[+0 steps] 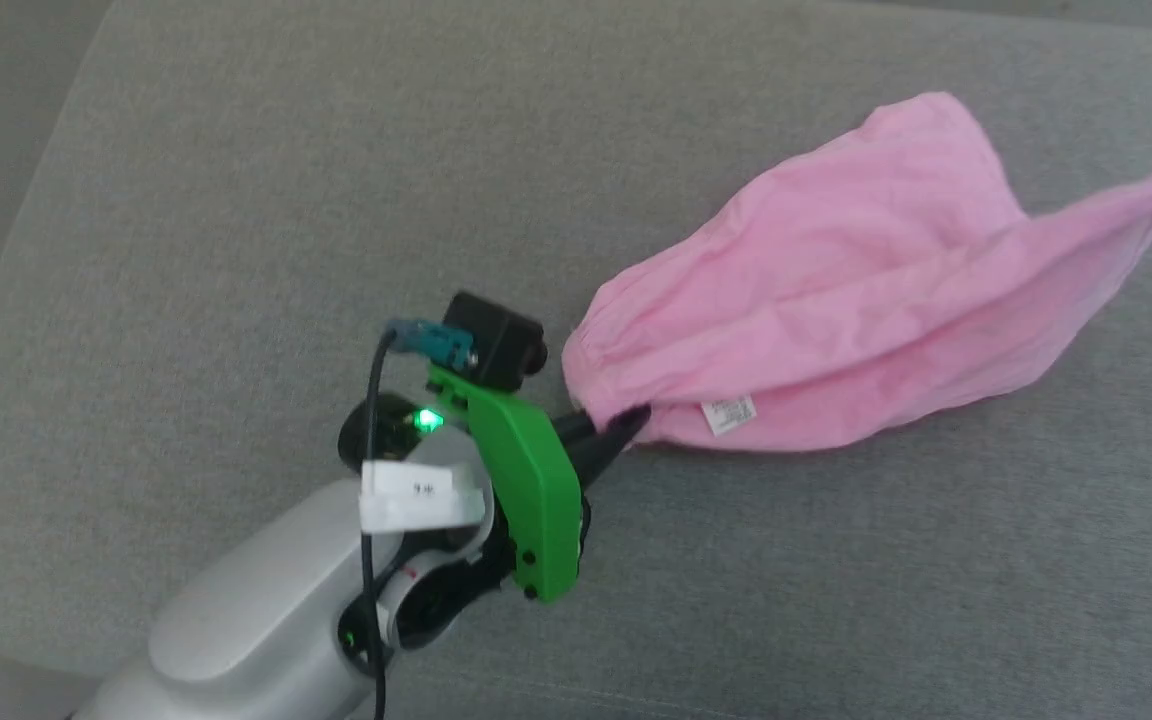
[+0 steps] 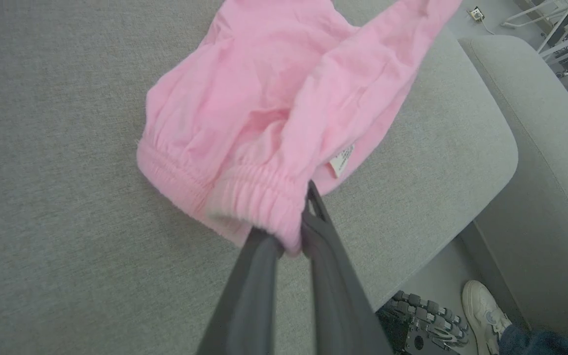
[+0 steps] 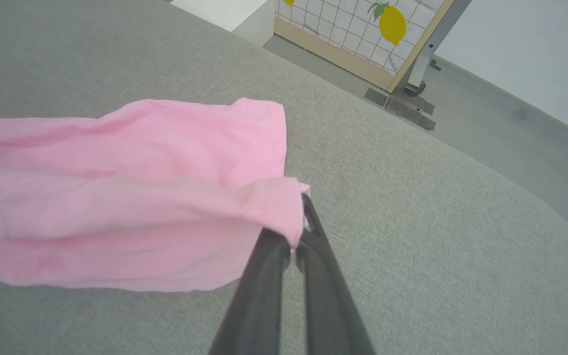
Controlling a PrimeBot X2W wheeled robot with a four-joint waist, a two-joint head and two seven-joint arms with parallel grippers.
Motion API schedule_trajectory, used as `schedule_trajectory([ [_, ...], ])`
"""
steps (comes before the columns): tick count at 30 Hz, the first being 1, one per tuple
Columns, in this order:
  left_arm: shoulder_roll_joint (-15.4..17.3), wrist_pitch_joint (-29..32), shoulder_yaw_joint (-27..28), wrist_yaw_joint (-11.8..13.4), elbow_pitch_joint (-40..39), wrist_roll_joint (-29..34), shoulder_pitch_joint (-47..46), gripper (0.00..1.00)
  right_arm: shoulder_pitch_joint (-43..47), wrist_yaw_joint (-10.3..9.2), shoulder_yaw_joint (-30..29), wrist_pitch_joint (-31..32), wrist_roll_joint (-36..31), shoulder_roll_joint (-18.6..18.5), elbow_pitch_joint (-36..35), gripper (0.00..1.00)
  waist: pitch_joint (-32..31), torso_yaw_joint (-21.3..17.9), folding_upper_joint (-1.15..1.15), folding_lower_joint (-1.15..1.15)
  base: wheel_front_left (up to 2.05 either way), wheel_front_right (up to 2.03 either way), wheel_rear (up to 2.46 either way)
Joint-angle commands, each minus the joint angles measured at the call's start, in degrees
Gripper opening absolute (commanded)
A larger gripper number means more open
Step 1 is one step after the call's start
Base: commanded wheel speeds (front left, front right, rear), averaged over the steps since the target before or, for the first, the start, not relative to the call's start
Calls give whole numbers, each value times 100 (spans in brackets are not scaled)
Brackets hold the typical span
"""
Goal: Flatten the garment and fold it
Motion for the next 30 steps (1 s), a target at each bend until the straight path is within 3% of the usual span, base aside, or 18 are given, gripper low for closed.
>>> schedule_trajectory([
  [1,-54,37,53,-58,51,65,-207,0,-259,-11,43,140,-134,111,115,0,575,487,0,0,0,0,0],
  [14,-609,92,185,-307,806,-33,-1042,0,-1968,-11,768,733,-1050,525,1372,0,1351,907,0,0,0,0,0],
  [30,-1001,-163,180,-461,1397,32,-1356,0,-2854,-11,1297,125,-1454,754,2664,0,1690,1104,0,0,0,0,0],
])
